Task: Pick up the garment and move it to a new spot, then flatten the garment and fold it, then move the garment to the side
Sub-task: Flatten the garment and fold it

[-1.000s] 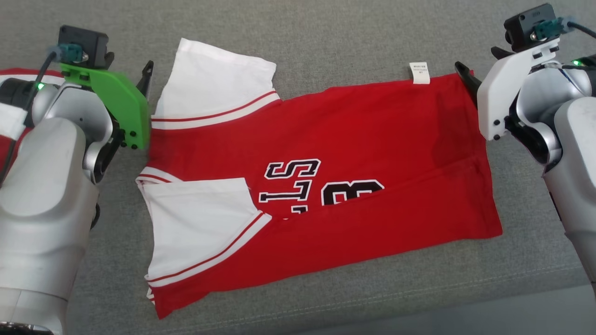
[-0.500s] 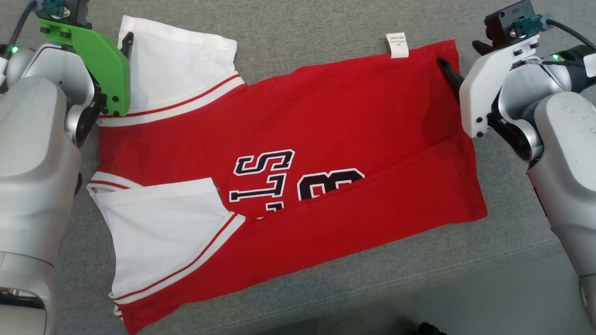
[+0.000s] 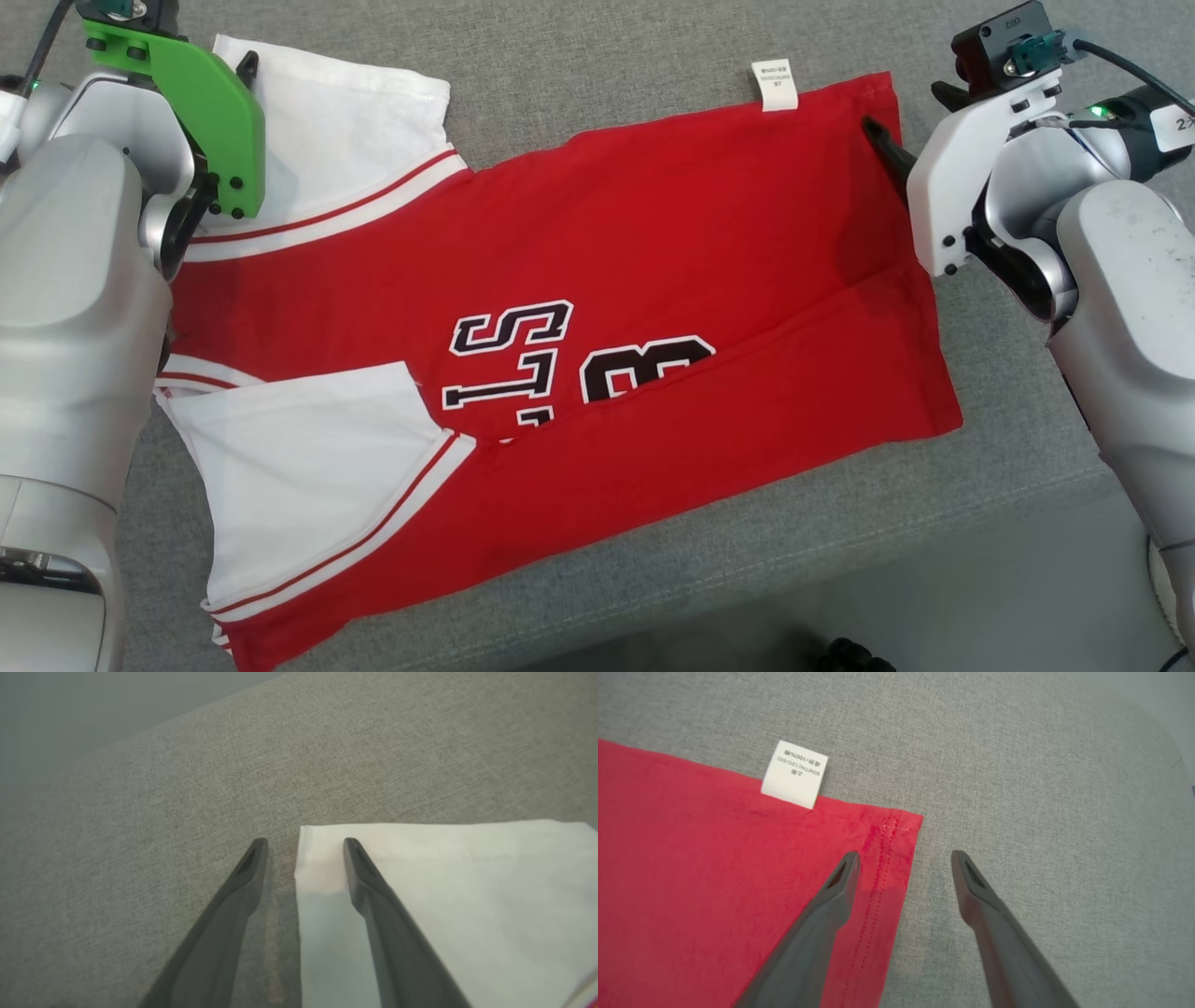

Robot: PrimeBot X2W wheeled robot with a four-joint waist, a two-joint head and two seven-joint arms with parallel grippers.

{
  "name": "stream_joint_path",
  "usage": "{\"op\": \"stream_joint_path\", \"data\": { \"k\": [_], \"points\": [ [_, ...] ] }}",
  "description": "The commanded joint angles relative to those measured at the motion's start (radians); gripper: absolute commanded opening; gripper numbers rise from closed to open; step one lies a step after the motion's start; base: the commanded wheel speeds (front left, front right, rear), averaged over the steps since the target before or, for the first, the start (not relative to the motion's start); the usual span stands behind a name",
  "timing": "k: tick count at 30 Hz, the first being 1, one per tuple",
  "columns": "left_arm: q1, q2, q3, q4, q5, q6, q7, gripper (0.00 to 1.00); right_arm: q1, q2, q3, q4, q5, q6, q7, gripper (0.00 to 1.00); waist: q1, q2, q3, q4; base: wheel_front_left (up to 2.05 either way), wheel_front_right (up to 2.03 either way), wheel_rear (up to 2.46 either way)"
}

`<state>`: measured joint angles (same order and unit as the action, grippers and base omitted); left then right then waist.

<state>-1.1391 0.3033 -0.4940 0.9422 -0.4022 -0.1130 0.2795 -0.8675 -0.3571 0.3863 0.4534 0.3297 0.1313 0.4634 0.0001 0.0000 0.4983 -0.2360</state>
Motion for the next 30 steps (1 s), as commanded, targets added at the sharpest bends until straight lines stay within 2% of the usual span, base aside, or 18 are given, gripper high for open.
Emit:
{"op": "stream_joint_path", "data": {
  "k": [1,5,6,7,15,20,24,30],
  "points": [
    [-0.022,0.002,-0.004,0.010,0.008,0.011,-0.013,0.72,-0.019,-0.002,0.004,0.001,0.003,-0.001,-0.007,1.00,-0.0001,0.0000,0.007,0.000,0.00,0.00,0.00],
    [-0.029,-0.010,-0.015,0.028,0.014,0.025,-0.026,0.06,-0.024,-0.006,0.003,0.002,0.003,-0.001,-0.009,1.00,-0.0001,0.0000,0.022,0.008,0.00,0.00,0.00],
    [-0.029,-0.010,-0.015,0.028,0.014,0.025,-0.026,0.06,-0.024,-0.006,0.003,0.002,0.003,-0.001,-0.009,1.00,-0.0001,0.0000,0.022,0.008,0.00,0.00,0.00],
    [-0.030,-0.012,-0.016,0.036,0.015,0.026,-0.023,0.00,-0.026,-0.006,0.000,0.002,0.004,-0.001,-0.010,1.00,-0.0001,0.0000,0.024,0.011,0.00,0.00,0.00],
    [-0.037,-0.064,-0.035,0.075,-0.007,0.014,-0.044,0.00,-0.061,-0.016,-0.046,-0.012,0.020,-0.001,0.021,1.00,-0.0001,0.0000,0.043,0.042,0.00,0.00,0.00],
    [-0.043,-0.088,-0.045,0.099,-0.012,0.009,-0.055,0.00,-0.074,-0.026,-0.036,-0.003,0.035,-0.001,0.113,1.00,-0.0001,0.0000,0.045,0.054,0.00,0.00,0.00],
    [-0.051,-0.103,-0.053,0.113,-0.016,0.005,-0.067,0.00,-0.093,-0.049,-0.035,0.005,-0.002,-0.001,0.155,1.00,-0.0001,0.0000,0.052,0.063,0.00,0.00,0.00],
    [-0.063,-0.112,-0.065,0.136,-0.018,0.000,-0.077,0.00,-0.089,-0.043,-0.038,0.019,0.002,-0.001,0.180,0.95,-0.0001,0.0000,0.058,0.072,0.00,0.00,0.00]
  ]
}}
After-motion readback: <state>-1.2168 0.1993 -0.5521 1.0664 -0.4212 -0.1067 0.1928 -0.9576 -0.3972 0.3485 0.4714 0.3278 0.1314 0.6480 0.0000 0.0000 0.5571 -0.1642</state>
